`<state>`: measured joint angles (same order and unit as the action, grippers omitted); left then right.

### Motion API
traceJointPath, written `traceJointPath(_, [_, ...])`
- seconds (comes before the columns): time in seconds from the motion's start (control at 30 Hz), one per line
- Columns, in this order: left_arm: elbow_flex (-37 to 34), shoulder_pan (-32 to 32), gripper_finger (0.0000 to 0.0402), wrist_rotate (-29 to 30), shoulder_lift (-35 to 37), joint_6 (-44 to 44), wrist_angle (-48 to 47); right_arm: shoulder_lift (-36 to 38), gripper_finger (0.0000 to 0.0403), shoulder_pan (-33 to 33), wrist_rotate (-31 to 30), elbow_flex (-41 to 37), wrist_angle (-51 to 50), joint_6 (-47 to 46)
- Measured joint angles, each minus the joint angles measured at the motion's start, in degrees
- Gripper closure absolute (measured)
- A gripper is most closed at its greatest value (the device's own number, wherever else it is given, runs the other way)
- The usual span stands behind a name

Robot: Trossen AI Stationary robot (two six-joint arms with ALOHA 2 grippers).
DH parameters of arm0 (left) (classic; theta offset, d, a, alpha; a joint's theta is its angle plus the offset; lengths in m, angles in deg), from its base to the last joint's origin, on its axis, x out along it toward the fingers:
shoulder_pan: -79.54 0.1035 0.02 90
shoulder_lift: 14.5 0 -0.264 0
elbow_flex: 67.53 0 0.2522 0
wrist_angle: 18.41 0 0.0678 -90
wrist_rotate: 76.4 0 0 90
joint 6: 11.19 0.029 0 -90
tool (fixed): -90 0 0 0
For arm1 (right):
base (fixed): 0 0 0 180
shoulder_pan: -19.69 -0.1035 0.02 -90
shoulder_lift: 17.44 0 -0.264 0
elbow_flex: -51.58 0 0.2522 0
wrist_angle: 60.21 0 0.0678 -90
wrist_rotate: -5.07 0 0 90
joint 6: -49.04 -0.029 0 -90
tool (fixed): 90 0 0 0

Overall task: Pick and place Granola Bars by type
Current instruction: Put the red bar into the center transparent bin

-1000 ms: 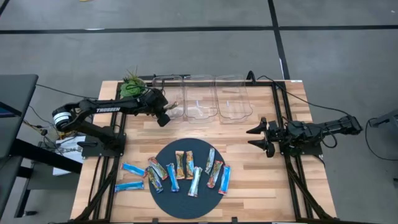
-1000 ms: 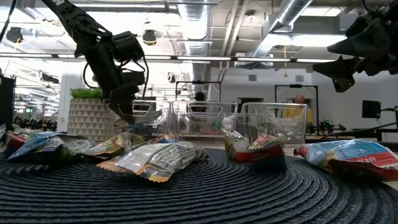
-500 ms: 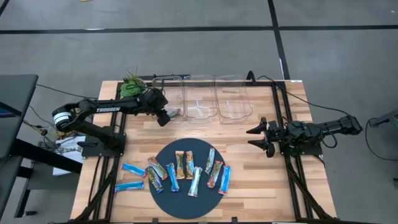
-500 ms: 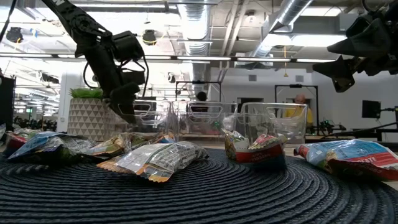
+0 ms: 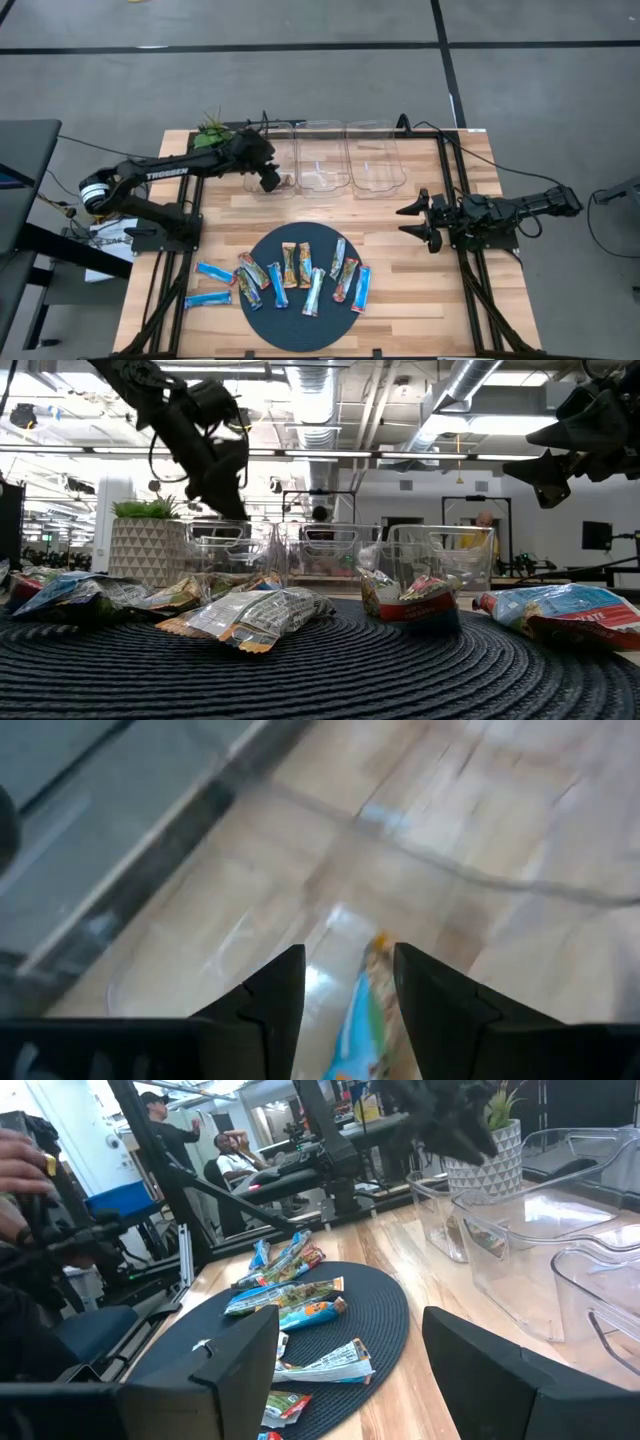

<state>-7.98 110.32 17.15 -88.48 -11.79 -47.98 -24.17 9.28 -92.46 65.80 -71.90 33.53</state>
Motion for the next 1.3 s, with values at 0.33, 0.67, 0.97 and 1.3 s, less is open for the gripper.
traceJointPath(0.33, [2.2, -5.9, 0.0253, -6.1, 7.0, -3.9, 8.0, 0.0, 0.0159, 0.0, 0.0, 0.0, 0.0, 0.0])
traceJointPath(0.67, [2.2, -16.7, 0.0253, -11.0, 10.9, -3.7, 17.7, 0.0, 0.0159, 0.0, 0.0, 0.0, 0.0, 0.0])
traceJointPath(0.97, [2.2, -21.8, 0.0253, -12.2, 11.1, 0.6, 15.4, 0.0, 0.0159, 0.0, 0.0, 0.0, 0.0, 0.0])
traceJointPath(1.3, [2.2, -31.8, 0.0253, -12.4, 11.1, 10.5, 0.8, 0.0, 0.0159, 0.0, 0.0, 0.0, 0.0, 0.0])
